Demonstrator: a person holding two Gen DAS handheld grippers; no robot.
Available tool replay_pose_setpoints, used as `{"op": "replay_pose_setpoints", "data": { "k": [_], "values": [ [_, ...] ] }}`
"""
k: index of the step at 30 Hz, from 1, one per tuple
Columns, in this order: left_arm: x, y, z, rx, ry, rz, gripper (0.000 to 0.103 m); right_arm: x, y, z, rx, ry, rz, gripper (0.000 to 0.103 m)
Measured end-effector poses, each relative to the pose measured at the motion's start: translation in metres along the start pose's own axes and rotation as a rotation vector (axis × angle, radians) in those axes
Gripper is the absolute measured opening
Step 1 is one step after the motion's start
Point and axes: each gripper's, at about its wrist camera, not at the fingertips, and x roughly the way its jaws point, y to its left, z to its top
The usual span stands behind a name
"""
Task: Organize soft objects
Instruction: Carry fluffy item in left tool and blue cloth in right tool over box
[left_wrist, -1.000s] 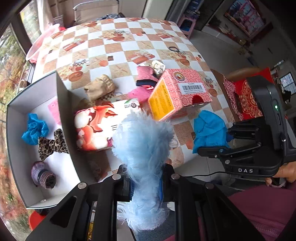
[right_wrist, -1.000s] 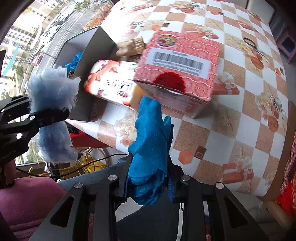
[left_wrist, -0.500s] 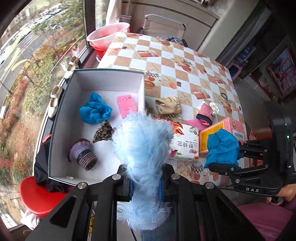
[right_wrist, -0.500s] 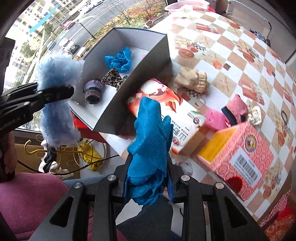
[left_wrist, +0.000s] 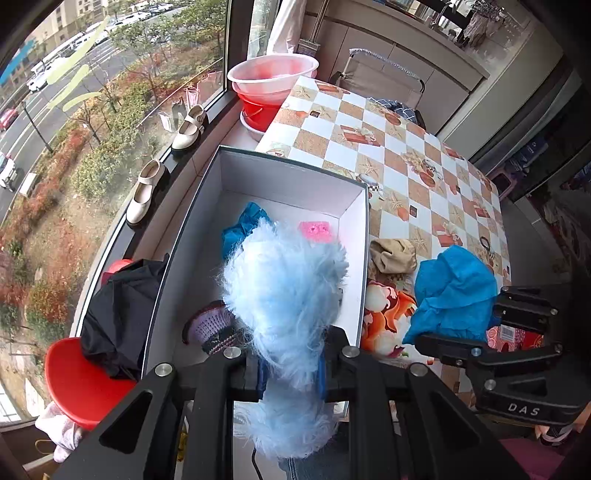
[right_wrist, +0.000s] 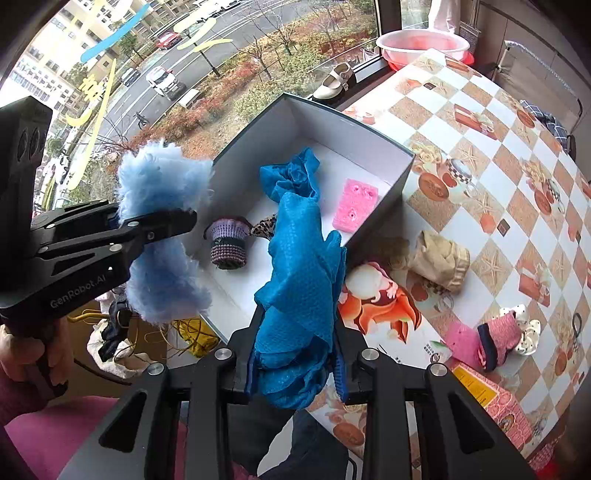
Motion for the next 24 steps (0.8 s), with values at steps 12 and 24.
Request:
{"op": "replay_pose_setpoints", "data": {
  "k": [12,24],
  "values": [
    [0.027,0.017,0.037,-0.015,0.013,0.014,0.022,0.015,0.001,0.046,-0.012,0.039,-0.007,0.032],
    [0.049,0.020,0.069,0.017,0.033,0.046,0.022,0.028,-0.005,0.078,0.010,0.041,0.004,0.032]
  ]
}}
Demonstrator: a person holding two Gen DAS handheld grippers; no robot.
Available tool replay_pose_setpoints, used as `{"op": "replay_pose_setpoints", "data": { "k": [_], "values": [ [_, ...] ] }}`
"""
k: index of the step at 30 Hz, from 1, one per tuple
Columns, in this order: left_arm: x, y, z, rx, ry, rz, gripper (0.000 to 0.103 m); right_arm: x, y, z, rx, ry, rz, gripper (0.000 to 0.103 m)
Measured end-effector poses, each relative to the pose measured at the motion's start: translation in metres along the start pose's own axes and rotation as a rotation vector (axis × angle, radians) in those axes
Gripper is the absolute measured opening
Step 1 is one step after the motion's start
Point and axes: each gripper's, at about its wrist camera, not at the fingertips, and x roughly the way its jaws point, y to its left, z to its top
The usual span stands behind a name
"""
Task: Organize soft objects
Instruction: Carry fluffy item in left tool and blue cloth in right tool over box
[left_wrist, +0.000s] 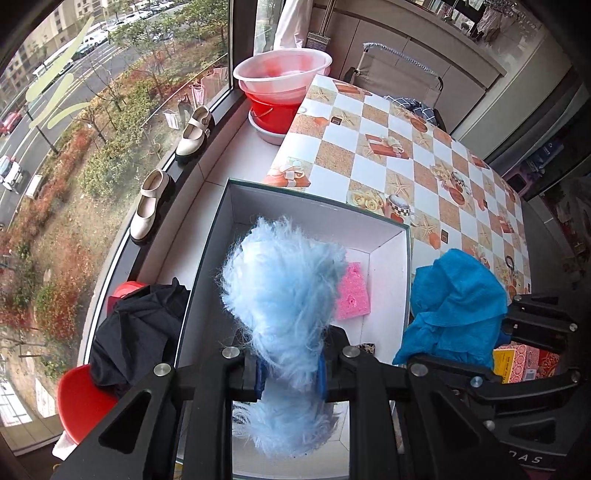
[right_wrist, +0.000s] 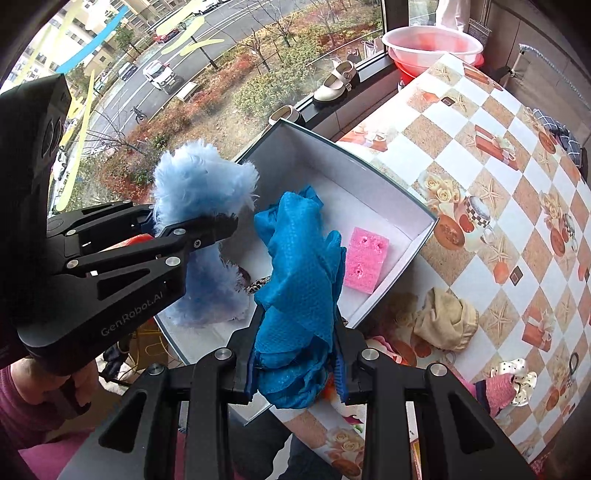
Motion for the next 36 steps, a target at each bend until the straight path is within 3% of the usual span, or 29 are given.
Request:
{"op": "replay_pose_setpoints", "data": {
  "k": [13,20,36],
  "values": [
    [0.028,0.001,0.014,0.012,0.058,0.006,0.022,0.016,-0.017,0.021,0.043,0.025,0.002,0.032],
    [0.044,-0.004,0.020,0.049,0.113,0.028,0.022,0.014,-0.031,0.033,0.096,-0.003,0.004,0.032],
    [0.061,-0.003,0.022,0.014,0.165,0.020,0.022,0.020,-0.037,0.040,0.105,0.009,0.018,0.032]
  ]
}}
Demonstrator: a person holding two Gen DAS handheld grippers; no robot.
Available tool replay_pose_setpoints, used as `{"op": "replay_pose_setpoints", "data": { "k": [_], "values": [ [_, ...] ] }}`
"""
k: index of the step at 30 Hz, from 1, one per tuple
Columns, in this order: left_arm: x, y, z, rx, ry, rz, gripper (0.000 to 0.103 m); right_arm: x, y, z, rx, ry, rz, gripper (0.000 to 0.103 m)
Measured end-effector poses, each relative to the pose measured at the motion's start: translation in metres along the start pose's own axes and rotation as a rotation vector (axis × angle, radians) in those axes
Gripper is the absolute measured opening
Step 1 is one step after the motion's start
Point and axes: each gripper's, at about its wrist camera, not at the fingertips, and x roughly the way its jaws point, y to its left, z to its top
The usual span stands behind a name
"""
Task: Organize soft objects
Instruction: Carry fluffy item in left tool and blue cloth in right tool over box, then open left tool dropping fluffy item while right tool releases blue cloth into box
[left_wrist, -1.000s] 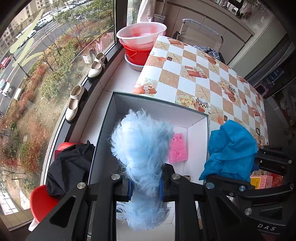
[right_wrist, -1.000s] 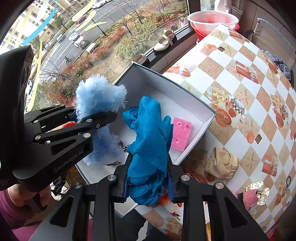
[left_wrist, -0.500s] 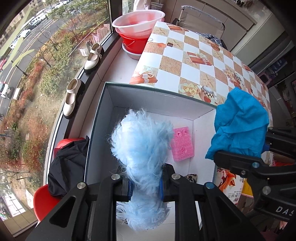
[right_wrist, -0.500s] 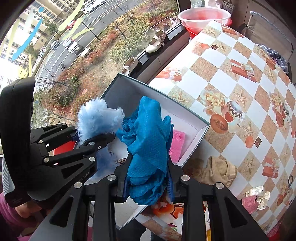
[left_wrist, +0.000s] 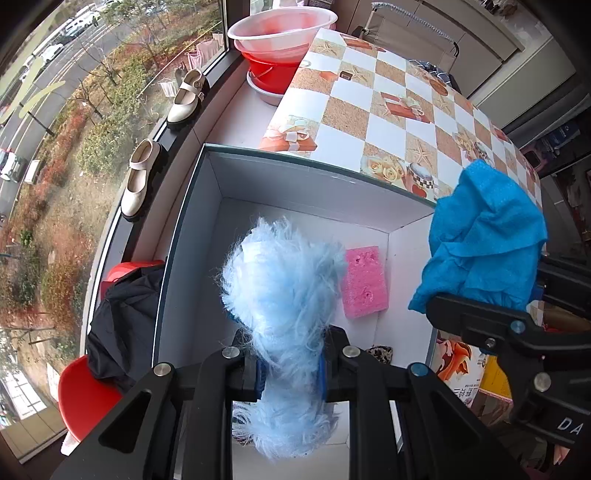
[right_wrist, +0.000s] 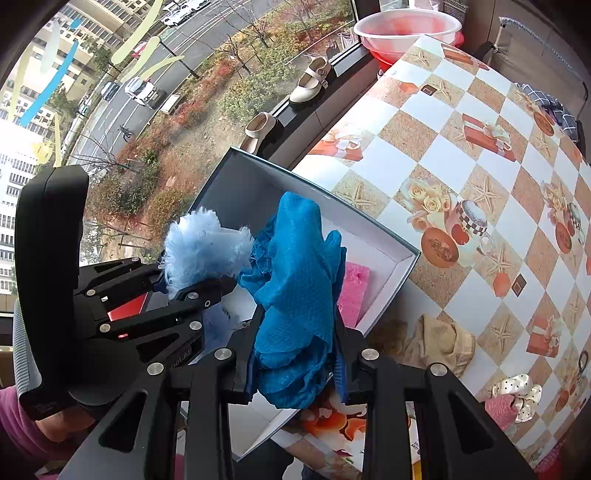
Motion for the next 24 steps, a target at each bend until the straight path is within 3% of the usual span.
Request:
{"op": "replay_pose_setpoints", "data": {
  "k": [14,17,19,20,22,24],
  "values": [
    [0.006,0.009,-0.001,-0.025,0.025,-0.024,0.022,0.007,0.005,0.008,-0.011,0.015,0.015,0.032],
    [0.005,0.009,-0.002,-0.028,0.017,-0.048,0.034,0.009,0.006,0.009,-0.017,0.018,0.019,0.032],
    [0.005,0.010,-0.003,-0.037,0.018,-0.031,0.056,0.009,0.007,0.009,-0.020,0.017,0.017,0.032],
    [0.006,0.012,-0.004,-0.046,0.024,-0.026,0.061,0.010,0.007,0.009,-0.019,0.018,0.015,0.032],
    [0.009,0.015,-0.005,-0.061,0.039,-0.039,0.079,0.010,0.004,0.010,-0.008,0.022,0.034,0.045],
    [0.010,0.016,-0.006,-0.068,0.049,-0.061,0.080,0.008,0.003,0.009,0.002,0.016,0.034,0.081]
  ]
}}
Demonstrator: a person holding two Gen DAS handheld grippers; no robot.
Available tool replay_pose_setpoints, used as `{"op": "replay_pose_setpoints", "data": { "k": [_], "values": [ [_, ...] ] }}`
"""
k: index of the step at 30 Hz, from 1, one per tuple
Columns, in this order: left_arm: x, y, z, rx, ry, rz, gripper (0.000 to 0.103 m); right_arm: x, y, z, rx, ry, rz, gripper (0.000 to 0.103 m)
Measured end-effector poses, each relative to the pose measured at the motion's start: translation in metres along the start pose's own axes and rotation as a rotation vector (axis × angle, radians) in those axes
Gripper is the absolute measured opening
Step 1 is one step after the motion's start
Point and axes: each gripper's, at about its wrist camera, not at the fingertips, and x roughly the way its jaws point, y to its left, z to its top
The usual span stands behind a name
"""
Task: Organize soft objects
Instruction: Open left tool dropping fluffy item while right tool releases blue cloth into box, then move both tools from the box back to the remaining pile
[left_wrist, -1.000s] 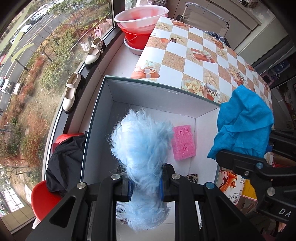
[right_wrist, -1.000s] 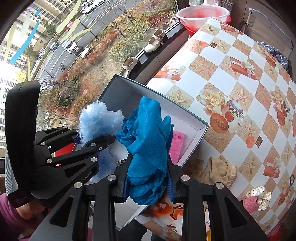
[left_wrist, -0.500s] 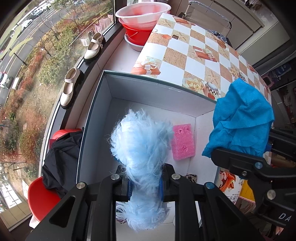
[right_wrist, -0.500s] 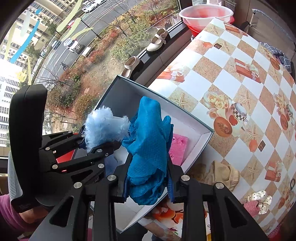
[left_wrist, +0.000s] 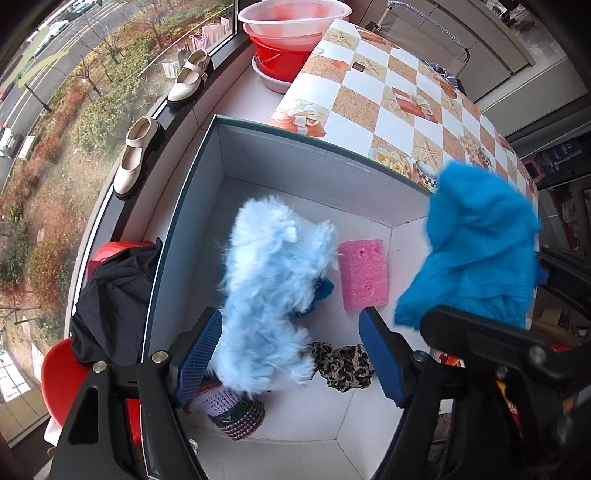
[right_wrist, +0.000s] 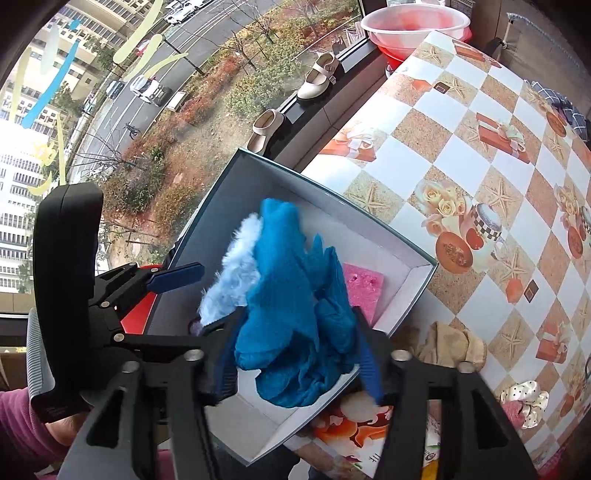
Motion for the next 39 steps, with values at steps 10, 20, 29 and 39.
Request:
{"op": "replay_pose_setpoints", "data": {
  "k": [10,20,29,39],
  "values": [
    [-0.003,0.000,0.003,-0.061,0.015,-0.090,0.102,-0.019,-0.009,-0.003,0.079,-0.029,-0.009,0.103],
    [-0.031,-0.008,0.001,-0.049,-0.049,-0.165,0.102,-0.047,-0.029,-0.019,0.208,-0.085,0.031,0.103],
    [-0.055,-0.041,0.002,0.038,-0.065,-0.206,0.102,-0.092,-0.041,-0.046,0.276,-0.150,0.042,0.103],
    [-0.059,-0.114,0.004,0.241,-0.002,-0.262,0.103,-0.141,-0.092,-0.103,0.490,-0.212,0.038,0.103]
  ]
}}
